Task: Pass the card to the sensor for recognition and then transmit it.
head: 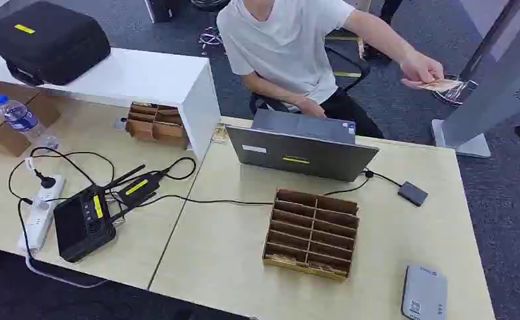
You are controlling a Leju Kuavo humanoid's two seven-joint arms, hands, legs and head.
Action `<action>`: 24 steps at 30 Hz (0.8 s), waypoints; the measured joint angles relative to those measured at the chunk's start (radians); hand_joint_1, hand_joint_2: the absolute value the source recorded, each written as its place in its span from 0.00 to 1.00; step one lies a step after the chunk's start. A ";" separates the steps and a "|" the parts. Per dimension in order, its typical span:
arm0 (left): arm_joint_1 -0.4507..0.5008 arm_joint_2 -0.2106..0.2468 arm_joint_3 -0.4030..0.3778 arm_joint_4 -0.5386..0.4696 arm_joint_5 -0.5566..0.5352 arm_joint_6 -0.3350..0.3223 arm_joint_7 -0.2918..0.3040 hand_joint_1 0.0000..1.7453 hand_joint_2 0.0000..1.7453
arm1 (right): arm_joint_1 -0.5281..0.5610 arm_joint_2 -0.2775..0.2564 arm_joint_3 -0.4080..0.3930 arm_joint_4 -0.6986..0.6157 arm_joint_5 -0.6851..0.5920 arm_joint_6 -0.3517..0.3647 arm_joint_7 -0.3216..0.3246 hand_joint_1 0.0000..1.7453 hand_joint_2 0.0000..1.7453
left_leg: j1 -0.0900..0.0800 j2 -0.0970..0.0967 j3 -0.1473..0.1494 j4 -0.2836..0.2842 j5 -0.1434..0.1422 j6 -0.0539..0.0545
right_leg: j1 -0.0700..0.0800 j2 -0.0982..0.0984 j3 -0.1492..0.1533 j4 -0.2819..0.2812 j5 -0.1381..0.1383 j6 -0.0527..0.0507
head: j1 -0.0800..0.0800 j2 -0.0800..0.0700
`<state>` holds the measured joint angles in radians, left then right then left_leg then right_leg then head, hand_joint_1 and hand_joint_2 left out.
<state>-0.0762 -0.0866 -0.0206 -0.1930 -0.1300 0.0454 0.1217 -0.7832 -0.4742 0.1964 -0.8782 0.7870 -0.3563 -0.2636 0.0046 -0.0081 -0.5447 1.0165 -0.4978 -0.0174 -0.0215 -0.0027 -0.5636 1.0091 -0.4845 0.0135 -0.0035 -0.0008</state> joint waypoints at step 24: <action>-0.034 -0.010 -0.069 0.000 -0.052 -0.049 -0.082 0.00 1.00 | -0.191 0.285 0.164 0.288 -0.003 -0.067 -0.004 0.00 1.00 | 0.000 -0.003 -0.007 0.002 0.006 -0.004 | 0.000 -0.003 -0.008 0.005 0.003 -0.003 | 0.000 0.000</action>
<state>-0.1105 -0.0969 -0.0896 -0.1926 -0.1823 -0.0038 0.0393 -0.9743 -0.1888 0.3601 -0.5901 0.7835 -0.4234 -0.2678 0.0041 -0.0114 -0.5520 1.0183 -0.4923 -0.0215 -0.0218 -0.0058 -0.5717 1.0138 -0.4813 0.0101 -0.0038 -0.0008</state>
